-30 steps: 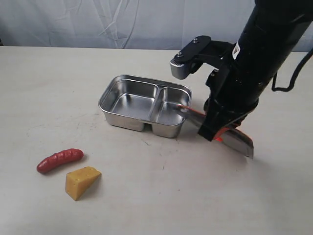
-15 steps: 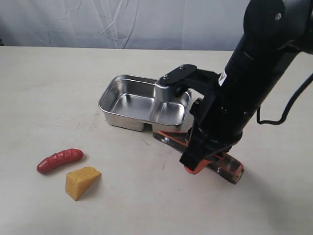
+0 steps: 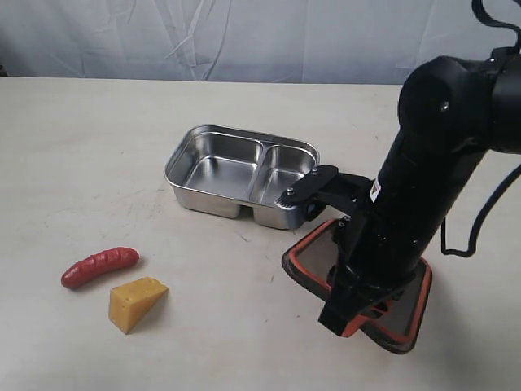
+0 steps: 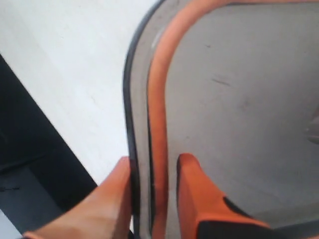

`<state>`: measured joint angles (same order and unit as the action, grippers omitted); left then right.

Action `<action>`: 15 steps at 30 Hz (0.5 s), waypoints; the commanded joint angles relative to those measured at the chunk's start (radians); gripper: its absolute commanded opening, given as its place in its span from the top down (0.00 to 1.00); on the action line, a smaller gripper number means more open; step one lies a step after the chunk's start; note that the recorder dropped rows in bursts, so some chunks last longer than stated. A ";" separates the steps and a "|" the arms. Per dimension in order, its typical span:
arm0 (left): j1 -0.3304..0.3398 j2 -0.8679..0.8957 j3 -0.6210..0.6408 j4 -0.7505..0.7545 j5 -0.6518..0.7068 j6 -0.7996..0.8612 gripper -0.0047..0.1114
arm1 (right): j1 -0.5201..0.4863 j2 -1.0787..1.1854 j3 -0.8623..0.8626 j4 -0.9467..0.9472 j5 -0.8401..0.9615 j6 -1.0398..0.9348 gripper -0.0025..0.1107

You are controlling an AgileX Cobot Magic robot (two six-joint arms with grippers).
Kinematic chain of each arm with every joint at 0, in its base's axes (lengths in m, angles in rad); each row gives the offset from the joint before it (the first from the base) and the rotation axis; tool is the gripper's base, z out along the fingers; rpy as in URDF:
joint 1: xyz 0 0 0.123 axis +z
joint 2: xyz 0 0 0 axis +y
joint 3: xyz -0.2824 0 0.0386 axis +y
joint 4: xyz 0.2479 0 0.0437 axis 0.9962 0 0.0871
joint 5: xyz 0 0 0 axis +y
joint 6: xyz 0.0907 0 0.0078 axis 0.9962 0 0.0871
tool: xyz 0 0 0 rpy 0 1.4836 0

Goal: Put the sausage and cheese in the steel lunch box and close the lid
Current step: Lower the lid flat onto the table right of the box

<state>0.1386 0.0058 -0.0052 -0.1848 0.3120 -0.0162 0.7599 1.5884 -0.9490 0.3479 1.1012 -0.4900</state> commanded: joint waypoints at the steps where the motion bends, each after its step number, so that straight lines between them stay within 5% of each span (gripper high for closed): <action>1: 0.002 -0.006 0.005 0.003 -0.013 0.000 0.96 | -0.002 0.058 0.014 -0.018 0.002 0.013 0.87; 6: 0.002 -0.006 0.005 0.003 -0.013 0.000 0.96 | -0.002 0.079 0.014 -0.055 -0.011 0.013 0.58; 12: 0.002 -0.006 0.005 0.003 -0.013 0.000 0.96 | -0.002 0.079 -0.017 -0.064 -0.011 0.013 0.62; 15: 0.002 -0.006 0.005 0.003 -0.013 0.000 0.96 | -0.002 0.058 -0.061 -0.078 -0.032 0.013 0.74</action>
<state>0.1386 0.0058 -0.0052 -0.1848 0.3120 -0.0149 0.7599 1.6666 -0.9730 0.2892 1.0947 -0.4751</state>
